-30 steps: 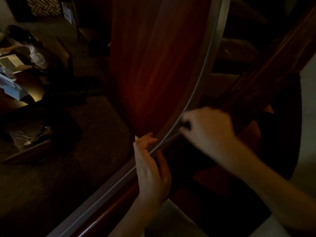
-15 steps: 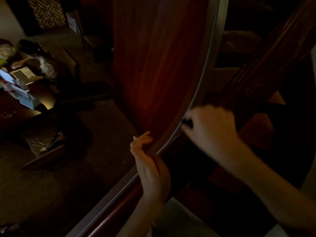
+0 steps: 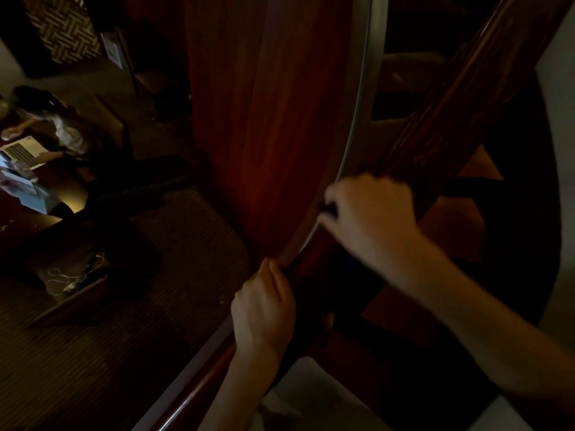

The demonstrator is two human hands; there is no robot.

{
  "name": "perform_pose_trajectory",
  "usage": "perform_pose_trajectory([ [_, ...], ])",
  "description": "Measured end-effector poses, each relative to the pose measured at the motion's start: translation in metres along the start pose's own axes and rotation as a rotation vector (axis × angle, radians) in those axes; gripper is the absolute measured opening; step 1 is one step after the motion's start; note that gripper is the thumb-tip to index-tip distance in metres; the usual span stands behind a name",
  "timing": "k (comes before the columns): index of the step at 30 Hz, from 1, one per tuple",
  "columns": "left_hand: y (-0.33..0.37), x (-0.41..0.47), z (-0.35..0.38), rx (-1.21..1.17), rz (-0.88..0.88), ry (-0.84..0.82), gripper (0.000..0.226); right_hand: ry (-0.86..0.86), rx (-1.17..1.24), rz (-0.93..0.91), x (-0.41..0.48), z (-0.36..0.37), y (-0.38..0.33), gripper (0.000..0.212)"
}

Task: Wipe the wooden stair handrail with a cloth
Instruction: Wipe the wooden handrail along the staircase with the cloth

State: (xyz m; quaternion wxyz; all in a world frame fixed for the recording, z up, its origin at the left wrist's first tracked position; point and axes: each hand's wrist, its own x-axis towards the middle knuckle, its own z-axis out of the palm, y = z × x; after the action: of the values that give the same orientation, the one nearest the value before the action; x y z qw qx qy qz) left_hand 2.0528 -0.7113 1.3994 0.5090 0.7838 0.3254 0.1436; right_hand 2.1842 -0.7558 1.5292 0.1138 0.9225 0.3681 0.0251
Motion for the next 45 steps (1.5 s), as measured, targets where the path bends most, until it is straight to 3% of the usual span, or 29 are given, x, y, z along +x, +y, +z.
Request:
perform_pose_trajectory([
  [3,0.001,-0.001,0.0,-0.022,0.001,-0.008,0.031,-0.042,-0.133,0.098,0.038,-0.015,0.006,0.018],
  [5,0.001,0.0,0.0,0.033,0.025,0.047,0.034,-0.11,-0.093,0.004,0.032,-0.005,-0.02,0.01],
  [7,-0.001,0.001,0.002,0.05,0.027,0.056,0.035,-0.043,-0.009,-0.128,-0.001,0.026,-0.05,0.01],
  [9,-0.002,0.001,0.003,0.028,0.06,0.05,0.032,0.2,0.101,-0.125,-0.04,0.05,-0.056,0.009],
  [11,0.001,0.0,0.001,0.037,0.114,0.074,0.03,0.604,0.354,-0.087,-0.065,0.081,-0.043,0.014],
  [13,0.006,-0.004,0.0,0.058,0.202,0.109,0.036,0.88,0.599,-0.033,-0.083,0.106,-0.032,0.016],
  [17,0.017,-0.011,0.007,0.171,0.449,0.115,0.039,1.078,0.956,0.151,-0.09,0.127,-0.041,0.021],
  [22,0.028,-0.008,0.023,0.304,0.669,0.081,0.051,1.141,1.389,0.384,-0.092,0.14,-0.055,0.024],
  [26,0.026,0.001,0.029,0.424,0.792,0.021,0.051,1.075,1.637,0.388,-0.095,0.154,-0.061,0.031],
  [29,0.027,0.001,0.03,0.425,0.788,0.047,0.05,1.007,1.806,0.416,-0.088,0.153,-0.057,0.02],
  [31,0.026,0.001,0.031,0.424,0.776,0.076,0.05,1.058,1.871,0.441,-0.072,0.142,-0.037,0.008],
  [34,0.028,0.002,0.034,0.433,0.74,0.099,0.051,1.116,1.898,0.563,-0.029,0.121,0.013,0.007],
  [37,0.029,0.001,0.036,0.451,0.716,0.105,0.051,1.019,2.099,0.695,-0.017,0.125,0.023,0.006],
  [41,0.029,0.004,0.037,0.453,0.735,0.124,0.049,0.846,2.089,0.696,-0.069,0.147,-0.036,0.01],
  [45,0.028,0.006,0.036,0.464,0.752,0.12,0.051,0.941,1.912,0.601,-0.046,0.135,-0.006,0.008],
])
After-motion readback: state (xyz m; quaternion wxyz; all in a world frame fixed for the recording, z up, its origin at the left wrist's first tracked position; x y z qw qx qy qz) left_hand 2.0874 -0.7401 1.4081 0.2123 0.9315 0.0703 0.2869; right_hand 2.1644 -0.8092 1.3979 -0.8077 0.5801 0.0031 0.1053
